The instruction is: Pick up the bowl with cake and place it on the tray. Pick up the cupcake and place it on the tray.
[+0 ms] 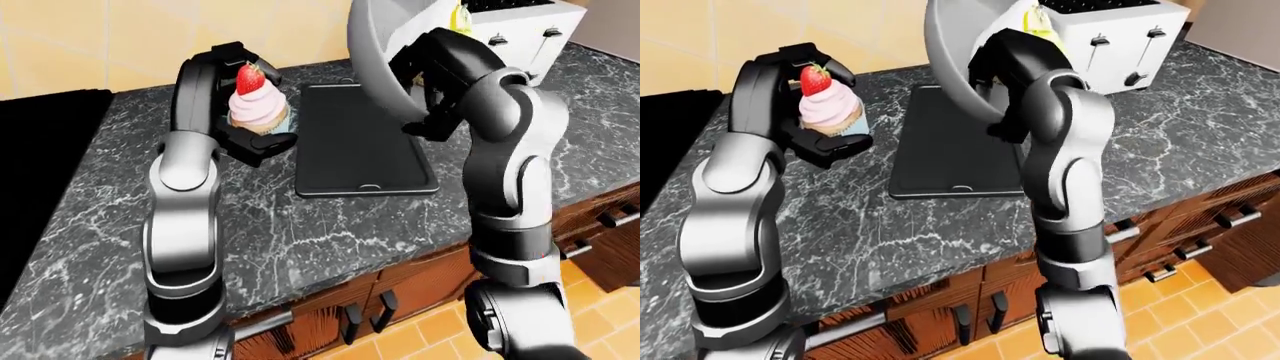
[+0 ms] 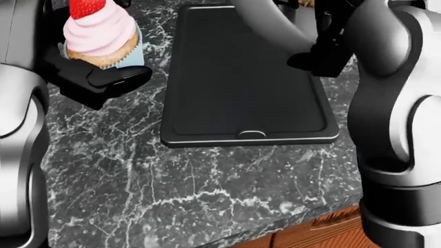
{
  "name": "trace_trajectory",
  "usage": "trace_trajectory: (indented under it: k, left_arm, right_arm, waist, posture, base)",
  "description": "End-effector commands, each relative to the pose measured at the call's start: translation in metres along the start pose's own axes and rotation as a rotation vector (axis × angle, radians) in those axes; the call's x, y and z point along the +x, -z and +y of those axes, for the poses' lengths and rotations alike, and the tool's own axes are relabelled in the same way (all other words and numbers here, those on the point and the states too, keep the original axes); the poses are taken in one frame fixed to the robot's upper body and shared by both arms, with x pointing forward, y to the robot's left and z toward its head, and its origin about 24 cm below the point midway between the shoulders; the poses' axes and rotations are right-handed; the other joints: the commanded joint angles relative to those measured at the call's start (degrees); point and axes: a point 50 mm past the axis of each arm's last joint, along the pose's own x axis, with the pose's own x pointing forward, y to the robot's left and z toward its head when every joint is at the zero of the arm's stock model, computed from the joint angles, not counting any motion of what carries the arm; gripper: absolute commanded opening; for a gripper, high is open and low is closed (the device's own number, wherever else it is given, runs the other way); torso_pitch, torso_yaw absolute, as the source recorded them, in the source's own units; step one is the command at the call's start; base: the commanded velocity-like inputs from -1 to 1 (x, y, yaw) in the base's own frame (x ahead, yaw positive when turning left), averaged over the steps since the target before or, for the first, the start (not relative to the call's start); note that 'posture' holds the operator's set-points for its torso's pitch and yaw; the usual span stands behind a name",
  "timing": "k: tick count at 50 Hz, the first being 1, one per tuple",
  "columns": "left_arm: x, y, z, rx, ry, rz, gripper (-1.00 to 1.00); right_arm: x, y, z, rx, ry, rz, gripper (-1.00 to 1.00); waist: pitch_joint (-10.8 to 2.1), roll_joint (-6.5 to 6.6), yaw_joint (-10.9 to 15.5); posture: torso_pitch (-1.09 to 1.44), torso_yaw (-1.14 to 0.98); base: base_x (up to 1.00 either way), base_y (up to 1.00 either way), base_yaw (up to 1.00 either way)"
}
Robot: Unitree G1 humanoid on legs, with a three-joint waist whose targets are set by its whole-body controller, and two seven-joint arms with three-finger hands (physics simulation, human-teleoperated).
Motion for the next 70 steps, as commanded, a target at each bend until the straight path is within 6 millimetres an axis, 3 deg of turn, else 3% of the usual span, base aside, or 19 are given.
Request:
trace_trajectory:
  k: [1,16,28,54,70]
  left_arm:
    - [-0.003,-0.016,0.006,0.000,-0.026,-0.084,-1.00]
    - [-0.008,-0.017,0.007,-0.003,-0.023,-0.089,-1.00]
    - [-0.008,-0.017,0.010,-0.002,-0.025,-0.091,-1.00]
    - [-0.012,-0.019,0.010,0.009,-0.005,-0.129,-1.00]
    - [-0.012,-0.017,0.013,0.007,-0.012,-0.124,-1.00]
  right_arm:
    - [0.003,-0.010,-0.020,-0.038,0.141,-0.039,-1.00]
    - [0.074,-0.017,0.005,-0.147,0.138,-0.028,-1.00]
    - [0.096,-0.024,0.016,-0.242,0.101,-0.030,-1.00]
    - [0.103,-0.023,0.031,-0.279,0.028,0.010,-1.00]
    - [0.101,-0.019,0.069,-0.307,-0.078,0.011,-1.00]
  waist:
    - [-1.80,-0.28,0.0]
    - [-1.89,-0.04,0.1]
    - [-1.87,-0.19,0.4]
    - [-1.87,-0.09,0.8]
    - [-2.22,-0.03,0.8]
  posture:
    - [0.00,0.00]
    - [0.00,0.00]
    - [0.00,0.00]
    - [0.00,0.00]
    - [0.00,0.00]
  base:
    - [0.00,0.00,0.00]
    - [0.00,0.00,0.00]
    - [0.00,0.00,0.00]
    - [0.00,0.00,0.00]
    - [0.00,0.00,0.00]
